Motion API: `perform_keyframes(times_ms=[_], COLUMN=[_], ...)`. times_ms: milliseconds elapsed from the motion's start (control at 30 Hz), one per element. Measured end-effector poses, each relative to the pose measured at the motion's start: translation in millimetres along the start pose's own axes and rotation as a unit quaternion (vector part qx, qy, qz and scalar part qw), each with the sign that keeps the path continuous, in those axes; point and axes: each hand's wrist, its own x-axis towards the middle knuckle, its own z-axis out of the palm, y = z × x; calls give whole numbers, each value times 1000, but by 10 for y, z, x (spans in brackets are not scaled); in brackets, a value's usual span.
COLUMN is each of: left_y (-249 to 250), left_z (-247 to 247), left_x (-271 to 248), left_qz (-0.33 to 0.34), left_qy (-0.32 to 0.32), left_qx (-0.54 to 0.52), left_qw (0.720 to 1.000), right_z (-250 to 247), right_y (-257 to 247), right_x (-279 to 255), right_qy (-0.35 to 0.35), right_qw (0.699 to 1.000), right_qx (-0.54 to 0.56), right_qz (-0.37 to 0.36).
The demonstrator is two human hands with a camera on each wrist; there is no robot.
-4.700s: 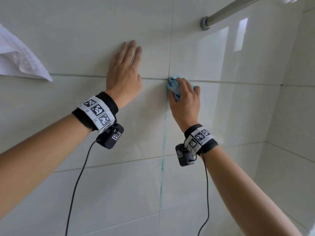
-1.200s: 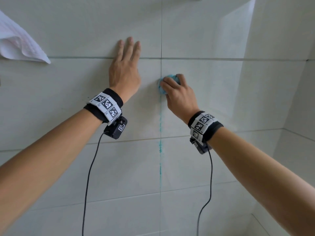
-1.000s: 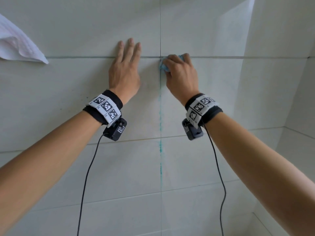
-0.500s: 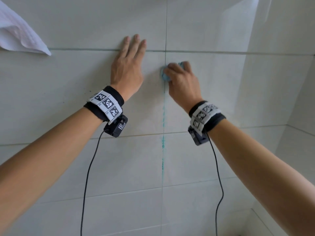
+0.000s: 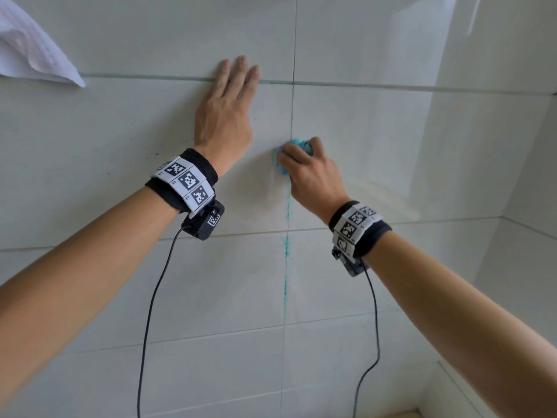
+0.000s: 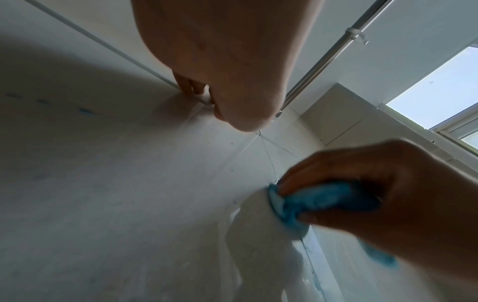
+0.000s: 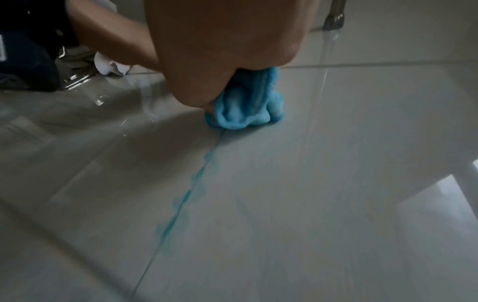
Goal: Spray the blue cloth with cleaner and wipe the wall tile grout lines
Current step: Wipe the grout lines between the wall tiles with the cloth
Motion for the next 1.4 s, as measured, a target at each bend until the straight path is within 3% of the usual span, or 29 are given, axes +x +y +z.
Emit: perform_keyframes(times_ms=[133,200,400,500,600,733,833,900,1067,1133,1300,1400], left_y=[0,-3,-102,-154,-186,-265,-399,-506,-728,-774,-811,-823], left_z=[-17,-44,-77,-127,-187,-232,-287,-311,-277,-305,-373,-404], left_x=[-31,-50,-272,-472,-609,-681,-701,-721,-783,-781,-749,-702], left_qz=[0,4,32,16,-15,-67,-96,-108,-92,-89,-91,-84], left_qy=[-11,-19,-20,-26,-24,-17,-26,-30,-31,-41,-75,-74], left_qx=[4,6,-4,3,16,32,41,38,21,17,25,20], left_qw=[1000,1000,999,1000,999,997,994,993,995,995,993,994], right_z=[-222,-235,28,97,20,-110,-80,10,255,214,110,206], right_y=[233,302,98,23,43,114,8,-194,-678,-631,-459,-568], right_x=[564,696,170,-126,-86,570,930,918,535,609,1058,943], right_qy=[41,67,63,49,28,64,102,123,81,76,143,143], right_qw=[994,992,992,996,998,979,968,971,996,997,974,979], right_qx=[22,23,30,30,27,70,74,66,27,24,61,67], right_qz=[94,106,105,65,49,179,218,196,-22,-9,163,126])
